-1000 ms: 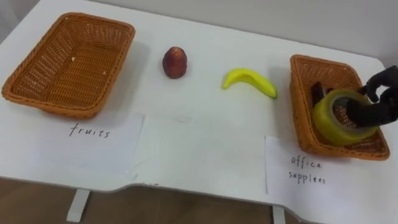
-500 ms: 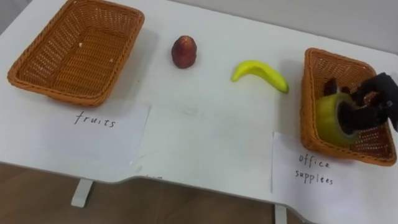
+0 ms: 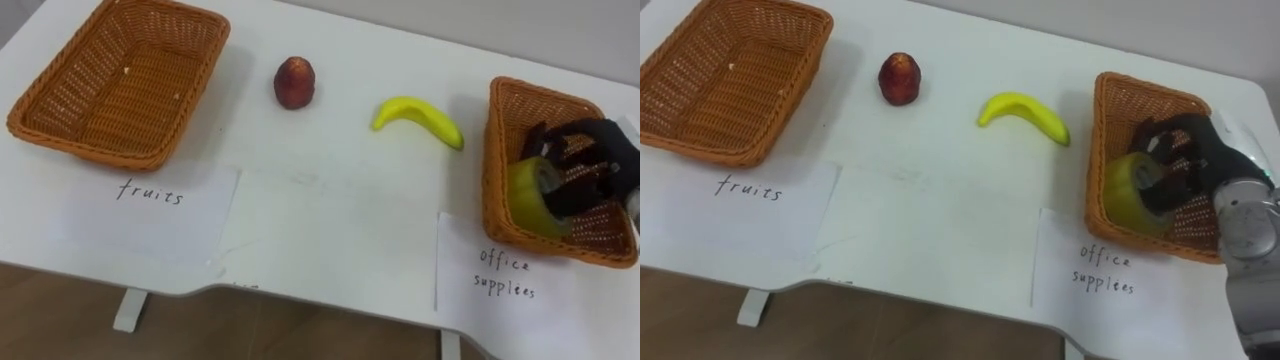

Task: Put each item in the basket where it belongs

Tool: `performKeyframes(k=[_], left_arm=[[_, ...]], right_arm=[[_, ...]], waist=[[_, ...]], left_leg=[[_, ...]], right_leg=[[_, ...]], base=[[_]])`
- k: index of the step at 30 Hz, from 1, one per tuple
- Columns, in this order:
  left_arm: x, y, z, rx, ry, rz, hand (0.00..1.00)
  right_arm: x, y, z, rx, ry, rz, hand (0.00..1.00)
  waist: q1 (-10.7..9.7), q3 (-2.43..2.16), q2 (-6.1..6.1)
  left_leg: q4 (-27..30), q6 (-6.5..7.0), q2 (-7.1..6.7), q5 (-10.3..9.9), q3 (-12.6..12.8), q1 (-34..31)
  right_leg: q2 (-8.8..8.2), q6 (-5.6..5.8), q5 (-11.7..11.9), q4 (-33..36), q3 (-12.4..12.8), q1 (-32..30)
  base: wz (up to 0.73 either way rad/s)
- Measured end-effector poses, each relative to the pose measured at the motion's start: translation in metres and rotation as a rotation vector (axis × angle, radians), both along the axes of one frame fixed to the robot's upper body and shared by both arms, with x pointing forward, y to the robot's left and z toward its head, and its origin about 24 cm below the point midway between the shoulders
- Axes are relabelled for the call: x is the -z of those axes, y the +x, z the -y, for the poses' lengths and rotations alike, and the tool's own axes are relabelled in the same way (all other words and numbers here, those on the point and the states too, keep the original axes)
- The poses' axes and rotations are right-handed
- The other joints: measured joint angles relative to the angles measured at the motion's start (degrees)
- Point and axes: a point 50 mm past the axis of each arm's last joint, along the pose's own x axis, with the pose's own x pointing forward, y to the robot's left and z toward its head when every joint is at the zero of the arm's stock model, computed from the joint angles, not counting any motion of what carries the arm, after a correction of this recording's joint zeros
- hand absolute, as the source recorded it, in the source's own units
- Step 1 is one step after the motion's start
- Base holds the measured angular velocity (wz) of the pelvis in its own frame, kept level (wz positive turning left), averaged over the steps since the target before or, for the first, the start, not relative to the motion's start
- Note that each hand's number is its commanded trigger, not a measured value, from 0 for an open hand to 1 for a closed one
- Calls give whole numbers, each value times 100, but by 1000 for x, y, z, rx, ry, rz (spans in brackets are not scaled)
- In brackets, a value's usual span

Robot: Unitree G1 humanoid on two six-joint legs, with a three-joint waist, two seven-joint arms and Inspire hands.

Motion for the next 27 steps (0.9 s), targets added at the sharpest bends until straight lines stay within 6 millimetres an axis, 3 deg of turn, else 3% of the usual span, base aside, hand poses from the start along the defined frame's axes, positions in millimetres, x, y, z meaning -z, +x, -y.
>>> performKeyframes(k=[10, 27], left_arm=[[1, -6, 2, 5, -20, -19, 0], [1, -13, 1, -34, -32, -15, 0]], right_arm=[[-1, 1, -3, -10, -7, 11, 0], [-42, 8, -25, -109, -26, 187, 0]], waist=[[-15, -18, 31], [-302, -82, 74]], left_leg=[[-7, 0, 0, 0, 13, 36], [-248, -20, -4, 12, 56, 551]], right_leg=[[-2, 0, 0, 9, 19, 24], [-2, 1, -1, -10, 14, 413]], base=[[0], [-1]])
